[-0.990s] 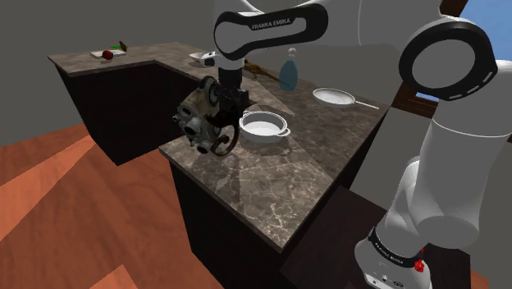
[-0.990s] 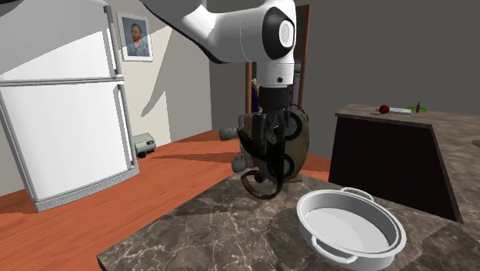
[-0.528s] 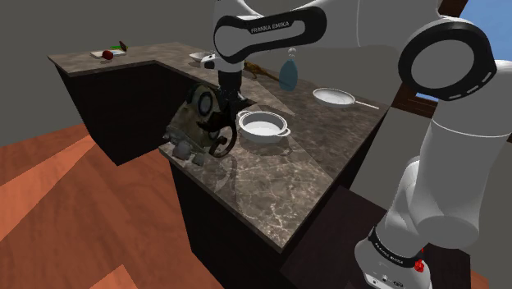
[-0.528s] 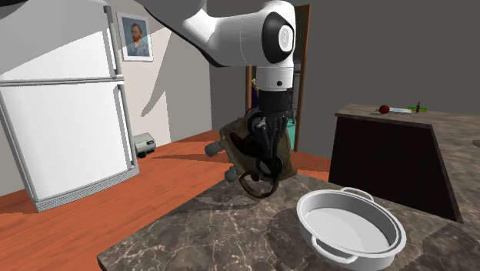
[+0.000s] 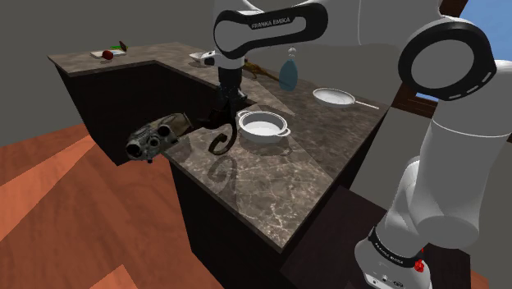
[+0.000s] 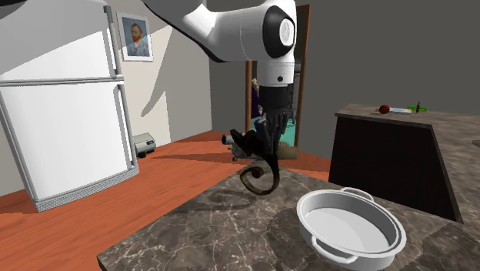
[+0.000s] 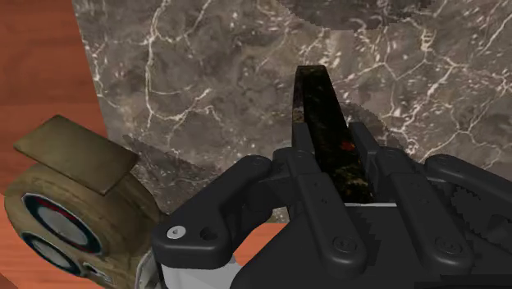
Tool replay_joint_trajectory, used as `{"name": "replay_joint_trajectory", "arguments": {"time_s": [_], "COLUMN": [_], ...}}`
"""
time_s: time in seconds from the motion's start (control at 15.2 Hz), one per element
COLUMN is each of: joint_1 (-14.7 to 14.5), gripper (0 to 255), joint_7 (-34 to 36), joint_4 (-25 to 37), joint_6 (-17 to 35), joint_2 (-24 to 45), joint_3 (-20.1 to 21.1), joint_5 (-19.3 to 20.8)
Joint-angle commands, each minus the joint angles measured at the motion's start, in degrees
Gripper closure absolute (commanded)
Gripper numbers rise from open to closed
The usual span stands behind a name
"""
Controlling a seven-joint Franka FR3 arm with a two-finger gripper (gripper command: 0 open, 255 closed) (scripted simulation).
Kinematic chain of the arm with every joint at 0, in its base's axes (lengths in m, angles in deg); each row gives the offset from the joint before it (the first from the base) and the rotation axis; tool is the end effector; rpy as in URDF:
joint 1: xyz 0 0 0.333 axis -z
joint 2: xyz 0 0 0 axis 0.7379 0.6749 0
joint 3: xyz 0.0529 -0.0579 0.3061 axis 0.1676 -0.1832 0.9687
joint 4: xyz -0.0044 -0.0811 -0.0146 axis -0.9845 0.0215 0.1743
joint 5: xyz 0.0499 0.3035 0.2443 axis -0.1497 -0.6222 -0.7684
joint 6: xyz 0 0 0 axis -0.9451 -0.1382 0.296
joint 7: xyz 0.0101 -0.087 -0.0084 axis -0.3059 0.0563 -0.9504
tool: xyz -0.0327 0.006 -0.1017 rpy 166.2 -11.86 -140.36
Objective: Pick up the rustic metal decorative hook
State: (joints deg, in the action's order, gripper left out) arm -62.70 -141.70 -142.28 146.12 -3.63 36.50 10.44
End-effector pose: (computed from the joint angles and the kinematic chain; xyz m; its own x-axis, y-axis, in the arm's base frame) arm 0.6144 0.0839 0.5093 0.0119 0.9999 -0.0040 0.9999 -0.0119 0.0018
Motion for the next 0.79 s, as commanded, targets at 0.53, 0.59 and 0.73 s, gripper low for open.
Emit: {"name": "replay_joint_trajectory", "arguments": {"time_s": [0.53, 0.59, 0.73], "joint_1": [0.11, 0.14, 0.19], "gripper": [255, 255, 255], "joint_7": [0.03, 0.02, 0.00], "joint_4": [8.17, 9.11, 11.07], "joint_6": [-7.74, -8.56, -10.22], "joint_2": [0.43, 0.55, 0.85], "joint_3": [-0.05, -0.06, -0.08], "joint_5": [-0.04, -0.05, -0.09]}}
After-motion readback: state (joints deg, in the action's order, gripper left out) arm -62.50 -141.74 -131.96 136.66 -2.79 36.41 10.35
